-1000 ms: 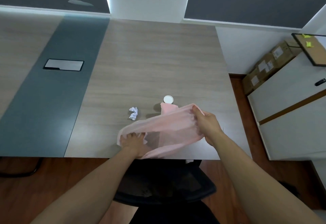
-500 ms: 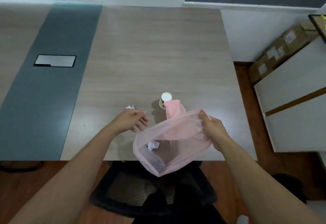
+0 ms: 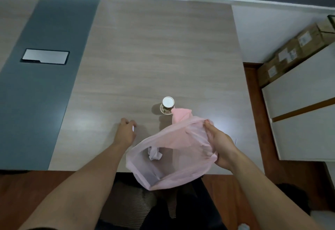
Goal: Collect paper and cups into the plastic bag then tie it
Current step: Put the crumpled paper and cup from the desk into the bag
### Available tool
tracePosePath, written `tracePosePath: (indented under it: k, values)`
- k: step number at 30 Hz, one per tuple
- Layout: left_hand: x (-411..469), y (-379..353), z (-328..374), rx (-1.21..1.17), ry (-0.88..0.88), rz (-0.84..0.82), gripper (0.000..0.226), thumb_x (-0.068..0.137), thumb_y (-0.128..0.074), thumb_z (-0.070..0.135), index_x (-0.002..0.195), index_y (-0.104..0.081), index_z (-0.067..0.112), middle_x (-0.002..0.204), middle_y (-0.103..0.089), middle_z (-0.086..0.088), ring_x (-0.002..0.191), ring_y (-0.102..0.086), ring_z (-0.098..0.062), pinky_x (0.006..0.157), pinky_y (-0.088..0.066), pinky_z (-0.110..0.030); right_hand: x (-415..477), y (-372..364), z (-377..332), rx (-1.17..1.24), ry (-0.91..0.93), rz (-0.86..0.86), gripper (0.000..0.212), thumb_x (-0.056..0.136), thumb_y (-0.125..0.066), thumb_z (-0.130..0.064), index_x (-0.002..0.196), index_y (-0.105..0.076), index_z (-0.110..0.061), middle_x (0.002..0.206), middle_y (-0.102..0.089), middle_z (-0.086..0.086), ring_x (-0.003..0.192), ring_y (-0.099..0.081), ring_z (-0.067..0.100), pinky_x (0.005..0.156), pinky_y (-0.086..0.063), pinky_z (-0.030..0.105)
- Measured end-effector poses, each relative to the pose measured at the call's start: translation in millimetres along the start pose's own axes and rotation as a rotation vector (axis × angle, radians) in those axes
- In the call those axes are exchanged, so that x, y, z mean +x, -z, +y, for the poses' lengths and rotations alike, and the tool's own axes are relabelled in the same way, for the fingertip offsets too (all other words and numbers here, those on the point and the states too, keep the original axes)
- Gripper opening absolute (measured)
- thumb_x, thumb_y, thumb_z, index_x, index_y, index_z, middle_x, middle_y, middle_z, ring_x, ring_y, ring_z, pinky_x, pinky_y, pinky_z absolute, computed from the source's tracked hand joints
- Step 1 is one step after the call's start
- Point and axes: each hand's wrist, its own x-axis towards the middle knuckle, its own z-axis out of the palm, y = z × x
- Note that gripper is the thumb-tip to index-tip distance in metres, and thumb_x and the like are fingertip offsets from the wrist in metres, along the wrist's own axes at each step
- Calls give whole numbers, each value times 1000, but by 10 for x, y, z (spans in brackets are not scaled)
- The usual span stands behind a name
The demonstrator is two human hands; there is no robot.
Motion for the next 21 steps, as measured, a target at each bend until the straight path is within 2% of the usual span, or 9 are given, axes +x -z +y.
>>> tracePosePath:
  k: [2,4,6,8,10,12,14,16,21]
  values:
    - [-30,10,19,-140,54,49,23,87,-67,-3,105,-74,10,114,-53,-15,91,-66,-37,91,-56,-42,-19,-11,-29,74,15,-5,43,105,-65,-53,126,-81,-19,123,-82,10,116,-78,33,110,-56,53]
    - [-44,142,156,-366,147,140,24,86,-75,0,108,-76,12,112,-65,-18,87,-70,-35,85,-60,-41,-49,-34,-59,119,31,-40,45,109,-58,-53,128,-80,-18,125,-81,10,113,-79,31,102,-60,49]
    - [-78,445,410,-793,254,194,26,93,-75,4,118,-74,9,108,-73,-18,80,-67,-30,75,-64,-37,-56,-69,-70,164,33,-68,47,110,-55,-52,131,-79,-17,124,-81,10,95,-82,27,80,-64,40]
    - [-212,823,691,-1258,169,103,28,101,-69,8,129,-69,8,118,-75,-14,80,-64,-18,70,-60,-25,-72,-108,-50,229,29,-54,47,110,-57,-51,131,-78,-15,119,-81,12,78,-80,24,65,-64,36]
    - [-480,1147,856,-1536,38,-122,32,104,-66,15,136,-66,11,132,-74,-9,83,-64,-12,72,-57,-19,-94,-166,-3,276,38,-49,47,110,-56,-50,132,-77,-14,123,-80,15,89,-80,28,76,-66,42]
    - [-752,1299,896,-1561,-25,-394,36,103,-66,18,139,-66,13,133,-72,-9,86,-66,-12,71,-58,-18,-158,-238,40,311,45,-47,46,112,-54,-49,130,-76,-13,119,-81,15,90,-81,29,72,-67,42]
    - [-941,1258,907,-1351,-45,-648,37,104,-65,15,141,-66,10,129,-73,-11,88,-71,-13,72,-60,-19,-227,-309,77,344,45,-60,45,113,-53,-47,127,-76,-11,110,-83,14,82,-82,28,60,-65,39]
    - [-1071,1062,962,-1094,-15,-786,36,104,-68,14,139,-68,5,123,-75,-12,88,-73,-12,72,-60,-20,-284,-363,118,363,42,-64,45,113,-53,-46,126,-75,-10,106,-83,14,79,-82,27,56,-64,36]
    - [-1131,435,1209,-978,194,-538,45,100,-77,27,135,-63,2,117,-75,-20,83,-73,-25,77,-63,-31,-380,-411,232,329,49,-44,48,113,-53,-48,129,-75,-9,115,-82,17,87,-83,30,61,-65,37]
